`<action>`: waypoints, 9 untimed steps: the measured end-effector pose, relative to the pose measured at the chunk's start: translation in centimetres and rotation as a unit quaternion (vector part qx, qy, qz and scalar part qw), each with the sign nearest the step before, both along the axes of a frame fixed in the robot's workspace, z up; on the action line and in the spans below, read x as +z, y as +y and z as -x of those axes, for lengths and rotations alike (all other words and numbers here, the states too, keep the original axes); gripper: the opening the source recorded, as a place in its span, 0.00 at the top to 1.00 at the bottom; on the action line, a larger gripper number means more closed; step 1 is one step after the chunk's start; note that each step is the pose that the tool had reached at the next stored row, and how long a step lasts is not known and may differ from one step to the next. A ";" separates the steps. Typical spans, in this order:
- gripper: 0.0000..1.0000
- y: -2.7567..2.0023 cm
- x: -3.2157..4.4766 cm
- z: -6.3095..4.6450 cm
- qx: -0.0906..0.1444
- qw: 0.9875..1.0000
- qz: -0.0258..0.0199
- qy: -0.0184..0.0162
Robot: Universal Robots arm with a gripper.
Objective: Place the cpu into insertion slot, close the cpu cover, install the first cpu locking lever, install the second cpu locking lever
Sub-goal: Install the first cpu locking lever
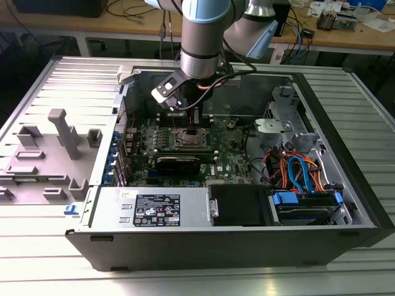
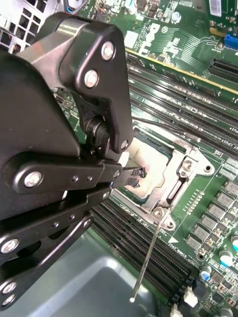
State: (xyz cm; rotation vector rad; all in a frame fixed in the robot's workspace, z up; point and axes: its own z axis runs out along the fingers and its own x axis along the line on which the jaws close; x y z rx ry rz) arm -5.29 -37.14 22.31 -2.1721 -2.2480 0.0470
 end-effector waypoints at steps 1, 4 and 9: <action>0.89 0.00 0.07 0.0 0.000 1.000 0.000 0.000; 0.89 0.00 0.37 0.0 0.000 1.000 0.000 0.000; 0.89 0.01 0.63 -0.1 0.000 1.000 0.000 0.000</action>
